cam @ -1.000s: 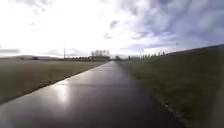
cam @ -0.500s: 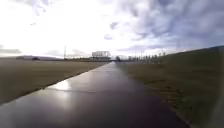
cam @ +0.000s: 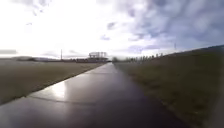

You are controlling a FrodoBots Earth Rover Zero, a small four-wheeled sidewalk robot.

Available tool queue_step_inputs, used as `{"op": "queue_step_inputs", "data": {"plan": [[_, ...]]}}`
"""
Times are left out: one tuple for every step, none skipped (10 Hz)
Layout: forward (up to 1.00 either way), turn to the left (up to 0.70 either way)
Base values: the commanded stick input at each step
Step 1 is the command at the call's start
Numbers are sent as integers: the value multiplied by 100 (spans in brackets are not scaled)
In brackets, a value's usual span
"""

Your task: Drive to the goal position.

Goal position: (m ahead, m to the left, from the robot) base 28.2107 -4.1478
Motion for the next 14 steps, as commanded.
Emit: {"op": "queue_step_inputs", "data": {"plan": [[100,0],[100,0],[100,0],[100,0],[100,0],[100,0],[100,0],[100,0],[100,0],[100,0],[100,0],[100,0],[100,0],[100,0]]}}
